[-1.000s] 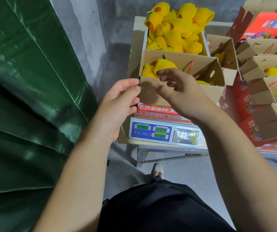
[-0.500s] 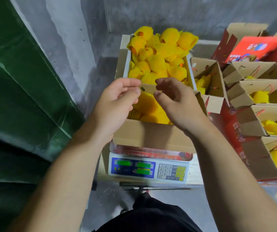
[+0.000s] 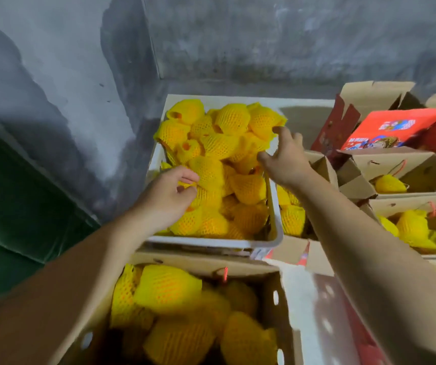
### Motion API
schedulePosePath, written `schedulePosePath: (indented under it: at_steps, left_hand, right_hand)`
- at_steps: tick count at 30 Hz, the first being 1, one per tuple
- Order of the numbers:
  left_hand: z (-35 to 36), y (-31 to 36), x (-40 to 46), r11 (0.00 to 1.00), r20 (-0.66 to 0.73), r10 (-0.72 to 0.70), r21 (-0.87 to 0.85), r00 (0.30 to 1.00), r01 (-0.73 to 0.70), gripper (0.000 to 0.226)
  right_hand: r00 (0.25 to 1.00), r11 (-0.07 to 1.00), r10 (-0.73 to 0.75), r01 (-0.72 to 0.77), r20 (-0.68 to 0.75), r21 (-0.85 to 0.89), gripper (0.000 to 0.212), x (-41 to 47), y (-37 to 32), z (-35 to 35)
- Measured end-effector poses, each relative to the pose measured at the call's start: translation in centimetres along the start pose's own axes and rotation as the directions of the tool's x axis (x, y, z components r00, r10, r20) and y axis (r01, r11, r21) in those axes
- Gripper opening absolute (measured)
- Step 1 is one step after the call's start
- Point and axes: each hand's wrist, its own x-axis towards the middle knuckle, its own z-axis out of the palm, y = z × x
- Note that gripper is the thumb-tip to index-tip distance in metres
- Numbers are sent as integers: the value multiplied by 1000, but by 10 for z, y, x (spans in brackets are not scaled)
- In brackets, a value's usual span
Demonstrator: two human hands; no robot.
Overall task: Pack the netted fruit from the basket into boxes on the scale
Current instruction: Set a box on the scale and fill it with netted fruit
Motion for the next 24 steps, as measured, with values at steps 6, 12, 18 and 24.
schedulePosePath:
  at_steps: [6,12,18,24]
  left_hand:
    - [18,46,107,930,-119,208,330,971,-159,50]
    - [58,73,188,774,70,197,601,978,-199,77]
    - [73,36,208,751,-103,285,641,953,-155,88]
    - [85,47,212,711,-89,260,691,961,-129,80]
  right_hand:
    - [975,928,220,-201,-27,312,85,119,23,-1]
    - [980,927,199,-188,-2,323,71,145,39,40]
    - [967,953,1,76,-256,292,71,116,48,85]
    - [949,968,-86,152,-304,202,85,117,52,86]
